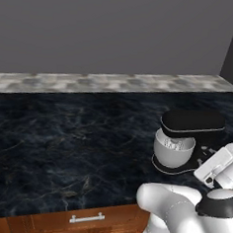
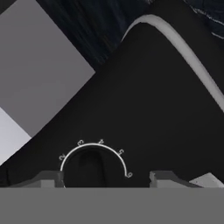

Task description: Add butter and sugar cubes to the stand mixer bowl and then turn on the stand mixer to begin making frosting.

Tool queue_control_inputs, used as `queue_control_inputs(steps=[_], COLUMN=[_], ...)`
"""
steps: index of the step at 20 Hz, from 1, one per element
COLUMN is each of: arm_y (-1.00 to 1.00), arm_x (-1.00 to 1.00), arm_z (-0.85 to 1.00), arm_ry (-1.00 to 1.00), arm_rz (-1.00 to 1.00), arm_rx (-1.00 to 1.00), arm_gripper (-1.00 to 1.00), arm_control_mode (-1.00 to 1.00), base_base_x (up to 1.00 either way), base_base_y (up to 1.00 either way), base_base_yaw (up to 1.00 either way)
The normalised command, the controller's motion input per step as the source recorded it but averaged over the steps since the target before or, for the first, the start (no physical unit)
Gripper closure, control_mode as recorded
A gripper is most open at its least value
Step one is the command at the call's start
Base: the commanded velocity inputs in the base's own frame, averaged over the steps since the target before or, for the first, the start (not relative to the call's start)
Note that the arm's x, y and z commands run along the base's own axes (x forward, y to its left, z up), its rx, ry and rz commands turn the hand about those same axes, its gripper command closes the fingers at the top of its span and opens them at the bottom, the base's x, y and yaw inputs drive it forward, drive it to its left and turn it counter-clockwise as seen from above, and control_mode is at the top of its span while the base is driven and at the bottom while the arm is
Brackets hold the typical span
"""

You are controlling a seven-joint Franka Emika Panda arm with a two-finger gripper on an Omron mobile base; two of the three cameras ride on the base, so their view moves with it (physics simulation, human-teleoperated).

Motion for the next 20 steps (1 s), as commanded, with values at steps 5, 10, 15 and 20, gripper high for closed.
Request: queue_control_inputs(steps=[5,10,15,20], arm_y=[0.09,0.00,0.00,0.00], arm_x=[0.12,0.12,0.00,0.00], arm_z=[0.00,-0.03,0.00,0.00], arm_ry=[0.00,0.04,0.01,0.00], arm_rz=[0.00,0.00,0.00,-0.02], arm_rx=[0.00,0.00,0.08,0.23], arm_gripper=[1.00,1.00,1.00,1.00], arm_control_mode=[-1.00,-1.00,-1.00,-1.00], base_base_x=[0.00,0.00,0.00,0.00], base_base_y=[0.00,0.00,0.00,0.00], base_base_yaw=[0.00,0.00,0.00,0.00])
